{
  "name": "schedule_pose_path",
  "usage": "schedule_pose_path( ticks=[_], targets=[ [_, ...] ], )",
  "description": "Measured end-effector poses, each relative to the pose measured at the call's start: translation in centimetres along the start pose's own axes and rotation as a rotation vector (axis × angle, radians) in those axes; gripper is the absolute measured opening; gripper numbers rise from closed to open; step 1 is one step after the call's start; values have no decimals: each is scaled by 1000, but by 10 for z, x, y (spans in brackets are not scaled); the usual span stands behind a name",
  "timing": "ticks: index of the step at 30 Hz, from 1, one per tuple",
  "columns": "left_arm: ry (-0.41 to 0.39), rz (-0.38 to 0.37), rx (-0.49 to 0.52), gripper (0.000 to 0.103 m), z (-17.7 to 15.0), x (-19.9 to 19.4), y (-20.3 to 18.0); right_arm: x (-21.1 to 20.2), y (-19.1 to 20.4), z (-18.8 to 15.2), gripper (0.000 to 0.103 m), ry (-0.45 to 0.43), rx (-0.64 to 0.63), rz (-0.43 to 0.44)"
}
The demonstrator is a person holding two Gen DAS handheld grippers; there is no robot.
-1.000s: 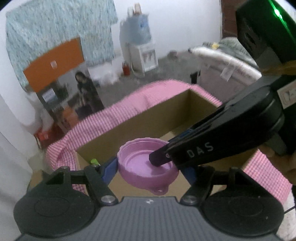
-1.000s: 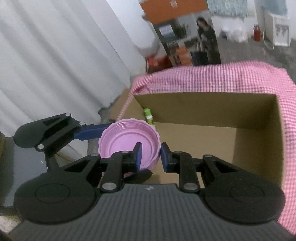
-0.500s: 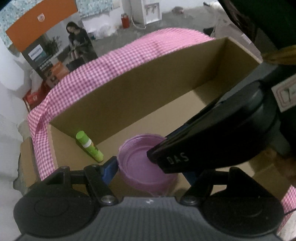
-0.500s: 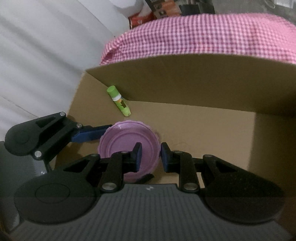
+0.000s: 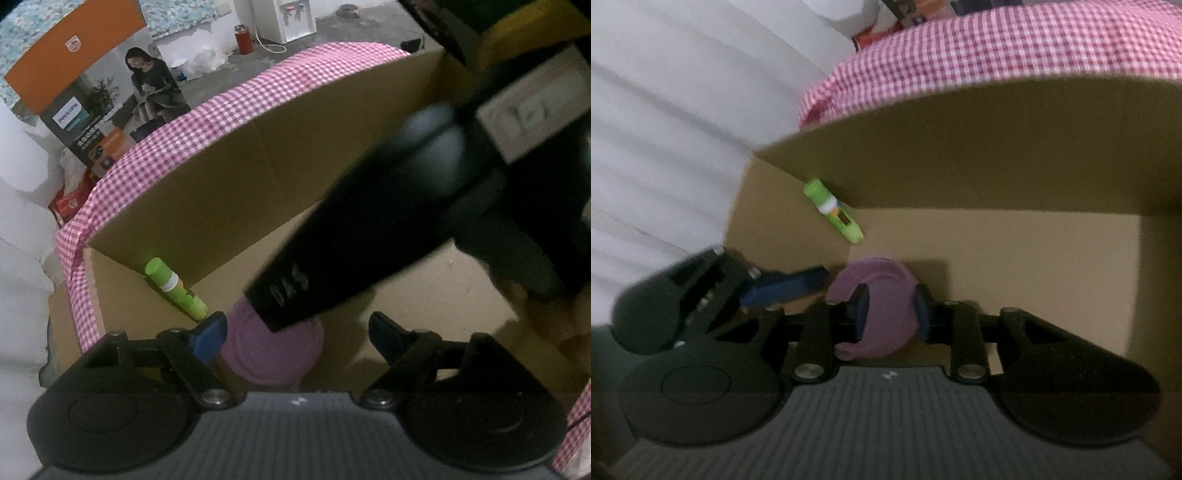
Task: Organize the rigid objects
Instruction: 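Carry the purple lid into the cardboard box and open the right gripper, then withdraw the right gripper from the box over the black tape roll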
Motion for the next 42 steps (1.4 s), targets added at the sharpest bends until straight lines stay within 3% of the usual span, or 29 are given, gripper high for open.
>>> schedule_pose_path(
  ticks=[2, 4, 13, 20, 22, 25, 30, 35, 42],
  targets=[
    [-21, -2, -20, 92, -1, -7, 2, -9, 2, 2, 37, -28, 5, 10],
    [-44, -12, -42, 92, -3, -17, 3, -23, 4, 2, 51, -66, -3, 6],
    [-202, -57, -141, 92, -17, -76, 12, -124, 26, -32, 70, -305, -96, -4],
    [-365, -77, -181, 93, -41, -143, 14, -235, 53, -109, 85, -561, -221, 6],
    [-409, -96, -190, 93, -54, -161, 10, -263, 59, -138, 96, -622, -257, -17],
    [-475, -148, -223, 93, -80, -190, 2, -288, 66, -184, 102, -692, -311, -77],
    [-543, -205, -252, 97, -130, -214, -24, -287, 67, -262, 102, -717, -368, -243],
    [-530, -212, -280, 98, -176, -195, -58, -252, 74, -321, 102, -684, -413, -424],
    [-453, -203, -296, 98, -213, -148, -105, -202, 79, -349, 102, -670, -466, -608]
  ],
)
Point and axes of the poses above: each gripper's, at about its wrist camera, not at the fingertips, and x roughly the way its jaws point, y to its left, z to its top, the point moved 1 cm from there along x, roughly the way its jaws point, and after that the axes turned 3 degrees about z, right-handed, at the moved point
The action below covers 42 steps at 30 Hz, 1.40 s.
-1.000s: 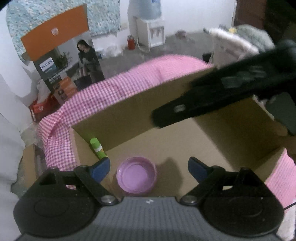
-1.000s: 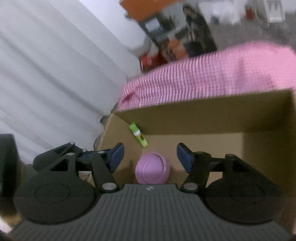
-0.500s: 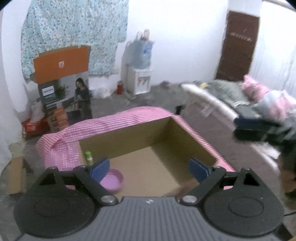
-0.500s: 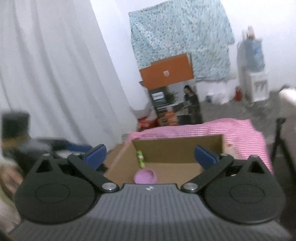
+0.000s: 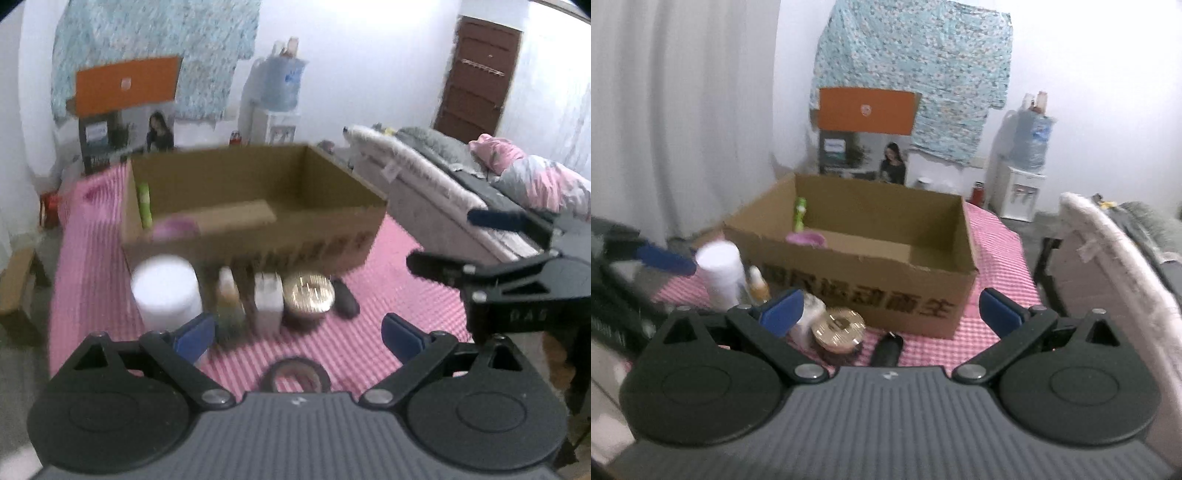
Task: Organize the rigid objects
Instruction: 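Withdraw the right gripper from the box over the black tape roll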
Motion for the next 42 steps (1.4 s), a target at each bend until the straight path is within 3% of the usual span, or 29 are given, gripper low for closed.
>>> schedule_pose_path(
  ticks=[4, 10, 14, 26, 31, 38, 42],
  targets=[
    [17, -48, -73, 103, -21, 11, 3, -1, 3, -12, 102, 9, -20, 1],
    [88, -66, -141, 103, -36, 23, 10, 13, -6, -34, 102, 49, 131, 160],
    [133, -67, -153, 103, -41, 33, 16, 26, 0, -42, 102, 81, 156, 155],
    [82, -107, -195, 103, -43, 30, 46, 53, -8, -45, 102, 134, 255, 192],
    [115, -53, -134, 103, -45, 39, 47, 63, -1, -49, 102, 163, 282, 246],
    [142, 54, 89, 103, -56, 55, 17, 69, 7, -54, 100, 202, 276, 294],
    [142, 84, 159, 100, -63, 63, 7, 75, 11, -57, 90, 228, 273, 325]
  ],
)
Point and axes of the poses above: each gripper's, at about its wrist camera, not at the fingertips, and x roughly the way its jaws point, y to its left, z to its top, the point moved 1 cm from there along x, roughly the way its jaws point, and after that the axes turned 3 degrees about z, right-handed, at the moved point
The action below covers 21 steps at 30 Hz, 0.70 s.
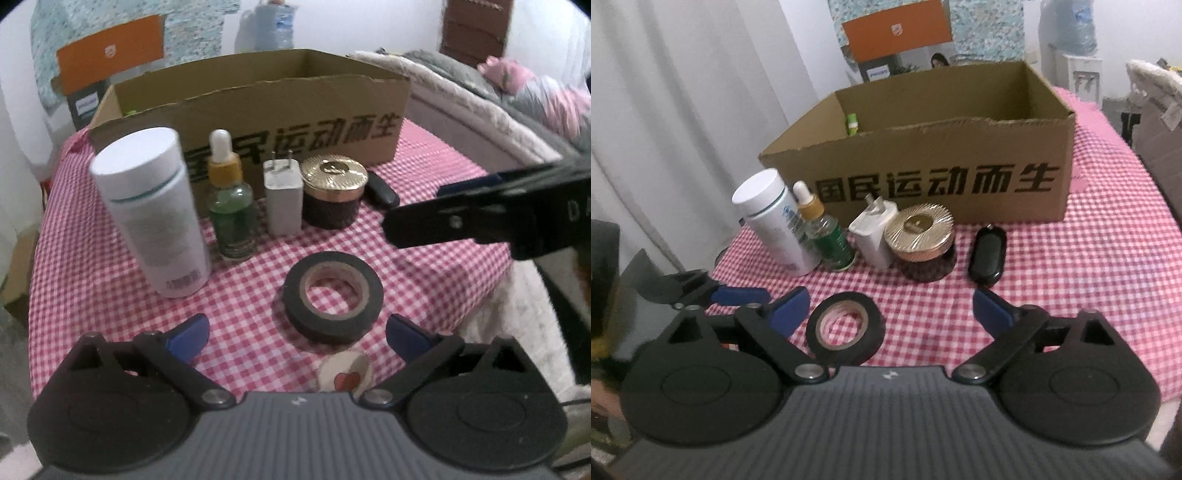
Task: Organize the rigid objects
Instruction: 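Withdraw the right gripper from the box over the black tape roll, then close the right gripper on the rim of the black tape roll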
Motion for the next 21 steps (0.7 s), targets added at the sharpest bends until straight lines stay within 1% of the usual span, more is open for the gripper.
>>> schedule_pose_path(
  ticks=[3, 5, 7, 9, 12, 14, 16, 19, 21],
  targets=[
    [-8, 18, 48, 97, -1, 4, -8, 8, 2, -1, 79, 30, 0, 26],
    [-10, 27, 73, 91, -1, 7, -12, 14, 3, -2, 72, 52, 3, 37],
    [-3, 21, 89, 85, -2, 9, -16, 20, 3, -3, 58, 74, 5, 48],
    [-7, 6, 89, 80, 0, 10, -18, 26, 4, -5, 50, 93, 6, 57],
    [-6, -21, 87, 72, 1, 10, -19, 31, 4, -8, 44, 113, 5, 62],
    [-8, -42, 84, 64, 3, 10, -21, 34, 4, -10, 37, 122, 9, 67],
    [-9, -43, 87, 64, 5, 13, -25, 35, 1, -11, 29, 132, 22, 72],
    [-13, -53, 94, 64, 9, 17, -30, 36, -4, -12, 25, 140, 41, 73],
    [-16, -58, 103, 64, 13, 22, -33, 35, -8, -13, 24, 140, 53, 65]
  ],
)
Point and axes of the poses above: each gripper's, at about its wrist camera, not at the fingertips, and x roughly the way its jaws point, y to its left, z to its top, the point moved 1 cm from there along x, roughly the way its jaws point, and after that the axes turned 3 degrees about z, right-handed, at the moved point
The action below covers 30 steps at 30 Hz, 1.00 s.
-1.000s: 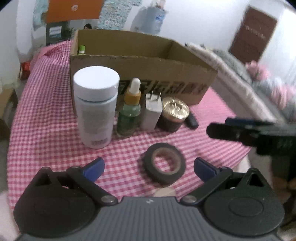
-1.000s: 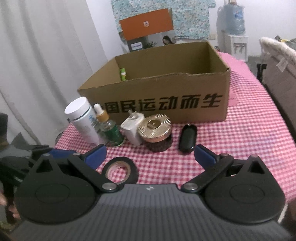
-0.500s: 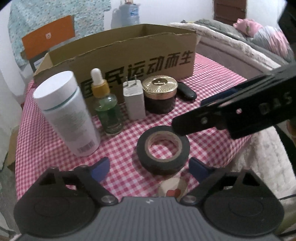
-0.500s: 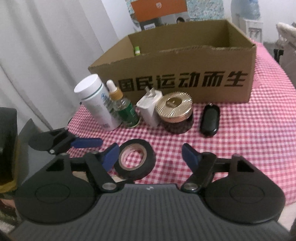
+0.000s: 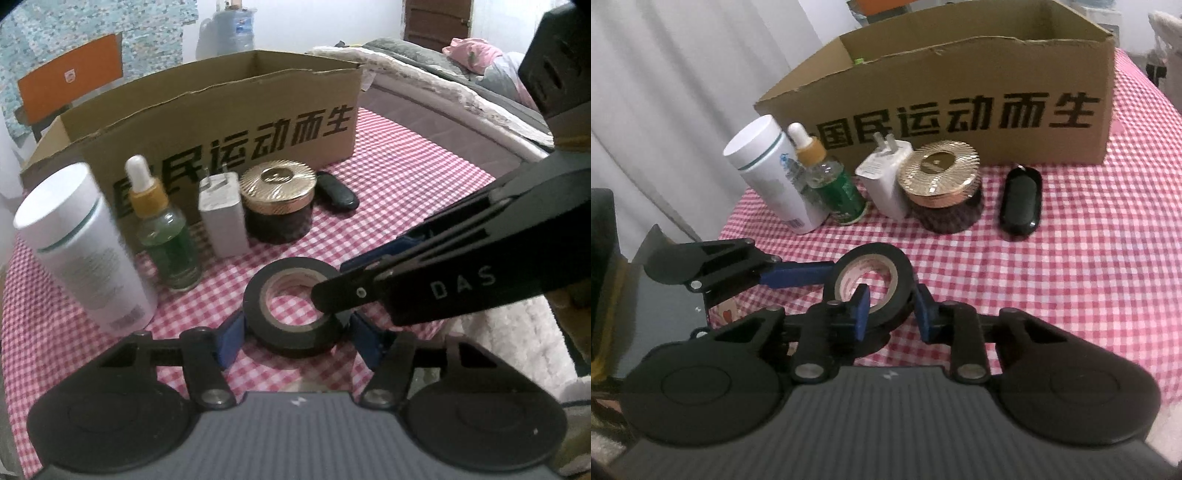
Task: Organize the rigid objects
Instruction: 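Close the right gripper on the rim of the black tape roll, then carry the black tape roll into the box with the right gripper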
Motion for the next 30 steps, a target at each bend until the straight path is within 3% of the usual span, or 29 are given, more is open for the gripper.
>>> schedule_pose_path(
  ticks=[30],
  targets=[
    [7, -23, 2, 67, 18, 13, -7, 0, -8, 4, 21, -37, 4, -33]
  ],
)
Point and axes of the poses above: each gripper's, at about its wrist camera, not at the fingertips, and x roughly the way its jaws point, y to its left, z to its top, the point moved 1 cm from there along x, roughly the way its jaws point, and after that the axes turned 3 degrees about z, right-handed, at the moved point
